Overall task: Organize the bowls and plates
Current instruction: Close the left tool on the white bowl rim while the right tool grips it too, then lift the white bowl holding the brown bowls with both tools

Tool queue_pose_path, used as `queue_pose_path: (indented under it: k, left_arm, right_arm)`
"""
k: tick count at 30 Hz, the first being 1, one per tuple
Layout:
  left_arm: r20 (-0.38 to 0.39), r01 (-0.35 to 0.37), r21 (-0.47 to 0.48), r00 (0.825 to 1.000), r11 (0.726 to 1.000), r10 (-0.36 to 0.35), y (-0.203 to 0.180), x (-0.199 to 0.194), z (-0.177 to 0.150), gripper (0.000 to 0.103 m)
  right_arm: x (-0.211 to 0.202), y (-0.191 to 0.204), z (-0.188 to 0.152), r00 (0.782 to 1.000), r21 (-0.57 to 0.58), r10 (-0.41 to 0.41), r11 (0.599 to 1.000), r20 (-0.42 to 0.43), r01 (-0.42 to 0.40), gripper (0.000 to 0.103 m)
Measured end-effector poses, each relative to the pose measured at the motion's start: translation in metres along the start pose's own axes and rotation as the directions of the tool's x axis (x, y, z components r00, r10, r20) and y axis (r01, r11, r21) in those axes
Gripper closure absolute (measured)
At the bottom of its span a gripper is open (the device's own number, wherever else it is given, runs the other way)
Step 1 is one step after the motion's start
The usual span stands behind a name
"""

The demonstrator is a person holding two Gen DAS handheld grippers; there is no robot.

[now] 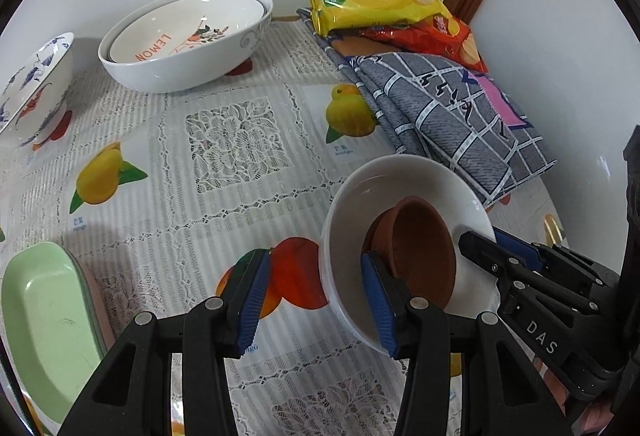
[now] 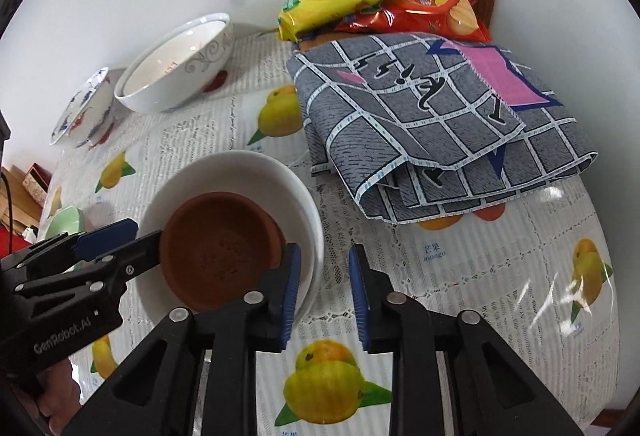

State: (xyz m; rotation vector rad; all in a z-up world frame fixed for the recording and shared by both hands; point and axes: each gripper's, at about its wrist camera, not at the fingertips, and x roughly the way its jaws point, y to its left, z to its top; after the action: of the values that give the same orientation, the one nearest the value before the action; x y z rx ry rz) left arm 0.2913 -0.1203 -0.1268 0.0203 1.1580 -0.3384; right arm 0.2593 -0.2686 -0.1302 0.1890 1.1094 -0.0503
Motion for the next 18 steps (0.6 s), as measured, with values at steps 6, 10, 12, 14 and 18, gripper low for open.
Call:
queue_pose_path:
  k: [6,10,12,14,18]
  left_arm:
    - [-0.019,-0.001,-0.004,1.0,1.0,0.001,0.002,0.009,0.003,0.062]
    - [-0.032,-0.01,-0.003,0.999,1.0,0.01,0.003,0.015,0.005,0.062]
    - [-0.038,-0.01,-0.005,0.999,1.0,0.01,0.003,0.017,0.006,0.062]
    - [-0.046,-0.017,-0.005,0.999,1.0,0.017,0.003,0.02,0.006,0.062]
    - [-0.06,-0.022,-0.004,0.998,1.0,0.022,0.003,0.026,0.007,0.062]
  right_arm:
    - [0.008,-0.002,0.001,1.0,0.009,0.008,1.0,-0.029,-0.008,0.08]
    - [0.011,-0.001,0.003,0.999,0.009,0.005,1.0,-0.039,-0.005,0.08]
    - [0.013,0.0,0.004,0.999,0.007,0.002,1.0,-0.043,-0.002,0.08]
    - [0.014,-0.001,0.004,0.999,0.006,0.0,1.0,-0.045,0.0,0.08]
    - [0.017,-0.001,0.005,0.999,0.001,-0.012,1.0,-0.048,0.012,0.08]
